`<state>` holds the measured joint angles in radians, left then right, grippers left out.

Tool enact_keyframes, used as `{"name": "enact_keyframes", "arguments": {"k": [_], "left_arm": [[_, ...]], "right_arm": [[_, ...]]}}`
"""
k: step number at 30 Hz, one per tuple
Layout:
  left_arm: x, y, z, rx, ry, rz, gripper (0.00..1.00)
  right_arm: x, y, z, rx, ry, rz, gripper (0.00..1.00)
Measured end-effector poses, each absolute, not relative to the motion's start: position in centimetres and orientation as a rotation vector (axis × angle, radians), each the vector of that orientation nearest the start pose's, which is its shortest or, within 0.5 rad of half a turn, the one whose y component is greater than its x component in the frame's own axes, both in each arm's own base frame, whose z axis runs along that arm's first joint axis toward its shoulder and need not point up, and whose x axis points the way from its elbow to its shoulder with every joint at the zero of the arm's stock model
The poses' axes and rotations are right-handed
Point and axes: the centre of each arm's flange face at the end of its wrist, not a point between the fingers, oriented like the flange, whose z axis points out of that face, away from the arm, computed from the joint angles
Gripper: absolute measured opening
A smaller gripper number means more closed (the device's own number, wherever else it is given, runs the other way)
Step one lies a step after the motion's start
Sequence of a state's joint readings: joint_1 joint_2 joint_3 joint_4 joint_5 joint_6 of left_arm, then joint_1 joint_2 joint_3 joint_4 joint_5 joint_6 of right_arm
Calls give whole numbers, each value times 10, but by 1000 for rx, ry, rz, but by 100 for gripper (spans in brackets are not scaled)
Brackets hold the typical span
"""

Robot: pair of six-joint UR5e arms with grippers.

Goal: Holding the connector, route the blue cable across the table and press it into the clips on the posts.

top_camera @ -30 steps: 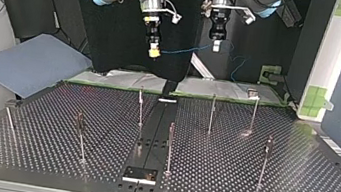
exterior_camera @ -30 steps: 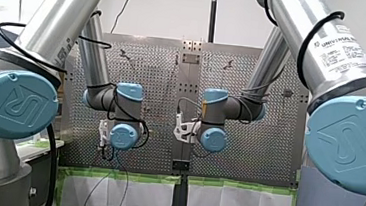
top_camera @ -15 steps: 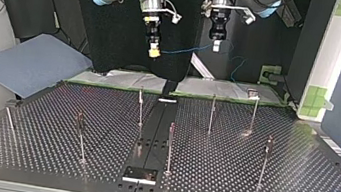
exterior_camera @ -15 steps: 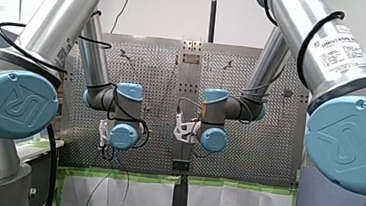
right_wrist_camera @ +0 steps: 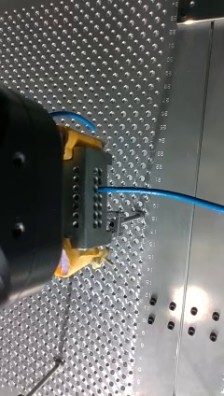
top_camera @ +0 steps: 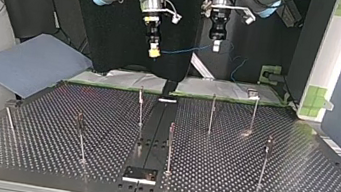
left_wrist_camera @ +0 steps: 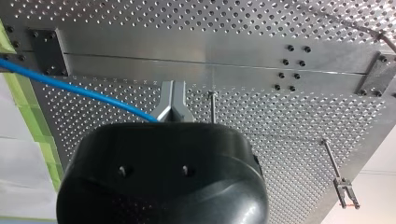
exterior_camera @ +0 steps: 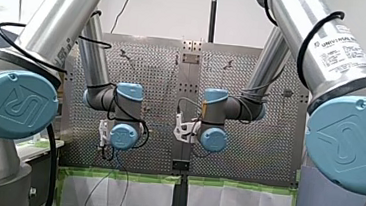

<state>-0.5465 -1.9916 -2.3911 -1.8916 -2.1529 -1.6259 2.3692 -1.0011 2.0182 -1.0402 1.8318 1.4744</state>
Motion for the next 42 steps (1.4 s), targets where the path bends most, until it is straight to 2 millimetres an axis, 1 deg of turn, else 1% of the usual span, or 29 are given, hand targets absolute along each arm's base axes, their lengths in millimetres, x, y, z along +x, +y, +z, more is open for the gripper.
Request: {"name": "enact_keyframes", "arguments": {"k": [34,38,42], "left_arm": [[288,-267,80,-72,1562,-17,0],[284,-255,82,-74,1580,20,0],[281,-242,89,-82,1598,54,0]], "right_arm": [[458,-295,89,1591,-812,1544,0],[465,-294,80,1620,-819,1532,0],[465,-292,61,1678,-832,1487,0]]}}
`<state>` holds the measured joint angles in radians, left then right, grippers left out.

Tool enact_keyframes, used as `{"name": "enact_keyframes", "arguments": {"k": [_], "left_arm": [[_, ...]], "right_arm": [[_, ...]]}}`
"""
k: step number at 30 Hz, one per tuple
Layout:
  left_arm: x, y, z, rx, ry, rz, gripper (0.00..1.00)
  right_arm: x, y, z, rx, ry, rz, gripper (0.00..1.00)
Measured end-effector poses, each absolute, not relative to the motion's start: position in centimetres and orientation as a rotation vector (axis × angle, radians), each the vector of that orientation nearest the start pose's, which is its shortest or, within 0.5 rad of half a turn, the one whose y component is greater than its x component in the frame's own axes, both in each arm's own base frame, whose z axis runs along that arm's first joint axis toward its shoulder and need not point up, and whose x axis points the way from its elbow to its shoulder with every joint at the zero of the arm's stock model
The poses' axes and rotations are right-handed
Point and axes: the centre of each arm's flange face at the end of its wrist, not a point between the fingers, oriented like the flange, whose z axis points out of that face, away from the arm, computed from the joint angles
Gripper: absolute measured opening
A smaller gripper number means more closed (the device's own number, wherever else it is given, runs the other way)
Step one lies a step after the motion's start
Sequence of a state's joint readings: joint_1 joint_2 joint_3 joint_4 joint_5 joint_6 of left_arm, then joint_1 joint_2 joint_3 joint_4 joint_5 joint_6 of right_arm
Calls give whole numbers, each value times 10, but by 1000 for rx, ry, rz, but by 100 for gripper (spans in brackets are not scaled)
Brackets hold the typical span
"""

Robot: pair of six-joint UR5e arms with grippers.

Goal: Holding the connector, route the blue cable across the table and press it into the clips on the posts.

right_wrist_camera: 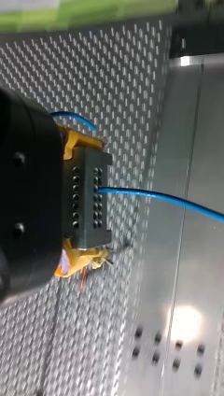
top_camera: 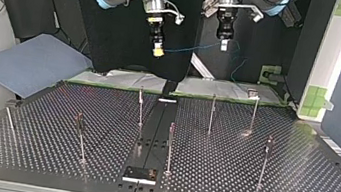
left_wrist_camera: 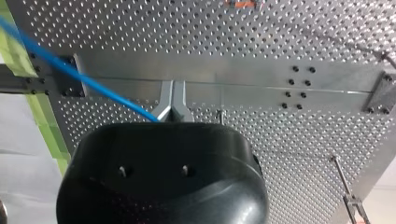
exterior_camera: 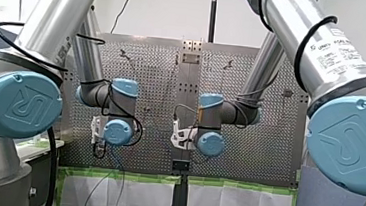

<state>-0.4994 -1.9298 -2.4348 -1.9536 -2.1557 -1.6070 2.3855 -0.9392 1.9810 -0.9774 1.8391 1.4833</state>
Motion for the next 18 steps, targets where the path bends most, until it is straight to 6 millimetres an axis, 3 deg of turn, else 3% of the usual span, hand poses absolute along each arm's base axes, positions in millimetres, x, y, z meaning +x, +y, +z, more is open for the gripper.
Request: {"name": "enact_keyframes", "arguments": {"k": [6,13,18], "left_arm": [[278,-239,106,-87,1598,59,0],[280,-239,132,-110,1546,34,0],[280,-239,140,-117,1529,27,0]], "right_arm": [[459,-286,46,1753,-848,1420,0],[453,-280,40,1825,-863,1353,0],[450,-276,37,1867,-869,1312,0]]}}
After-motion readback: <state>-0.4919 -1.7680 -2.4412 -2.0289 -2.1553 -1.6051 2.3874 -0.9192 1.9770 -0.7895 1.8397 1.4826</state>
